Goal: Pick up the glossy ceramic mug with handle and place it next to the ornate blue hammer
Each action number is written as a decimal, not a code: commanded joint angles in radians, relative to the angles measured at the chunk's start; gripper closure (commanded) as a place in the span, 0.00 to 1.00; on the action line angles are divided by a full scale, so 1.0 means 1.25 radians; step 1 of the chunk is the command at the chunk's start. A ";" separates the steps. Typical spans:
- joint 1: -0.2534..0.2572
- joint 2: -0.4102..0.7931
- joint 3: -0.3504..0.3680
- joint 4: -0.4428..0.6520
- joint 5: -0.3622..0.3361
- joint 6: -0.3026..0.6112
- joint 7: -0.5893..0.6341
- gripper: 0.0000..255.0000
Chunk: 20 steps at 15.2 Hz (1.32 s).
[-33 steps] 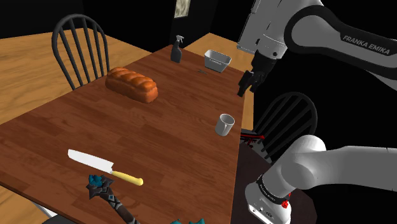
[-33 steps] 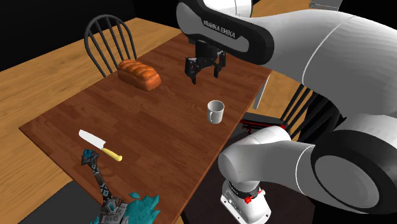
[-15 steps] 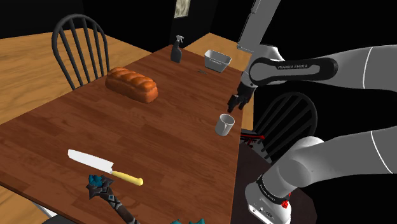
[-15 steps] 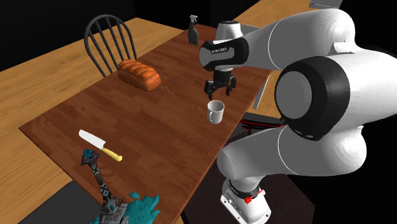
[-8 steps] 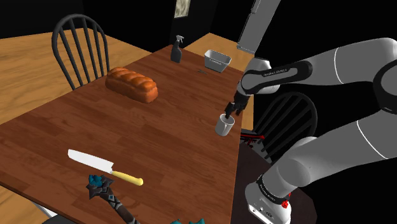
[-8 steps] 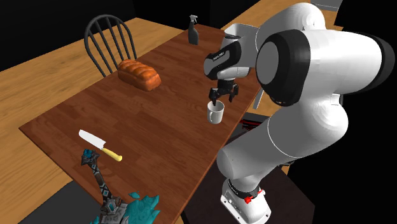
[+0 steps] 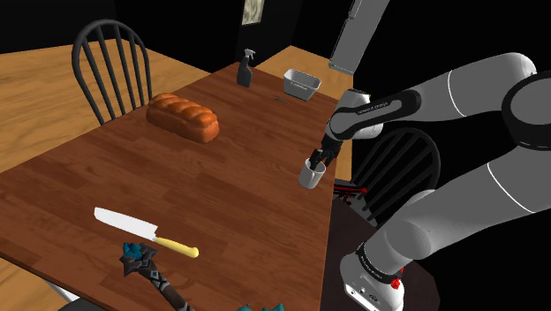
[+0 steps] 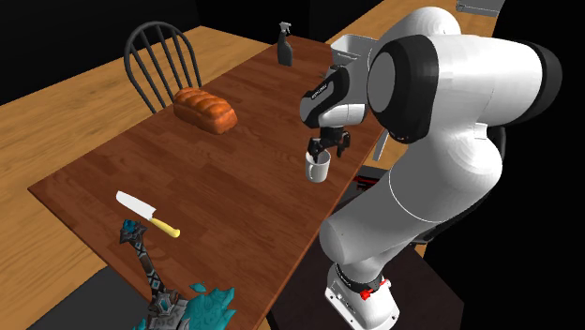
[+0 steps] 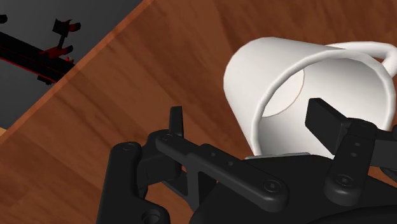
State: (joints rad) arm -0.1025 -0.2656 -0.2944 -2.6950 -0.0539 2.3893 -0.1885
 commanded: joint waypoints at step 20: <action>-0.005 -0.046 0.008 0.019 -0.010 -0.065 0.011 1.00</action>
State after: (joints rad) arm -0.1071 -0.3130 -0.2856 -2.6777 -0.0646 2.3263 -0.1756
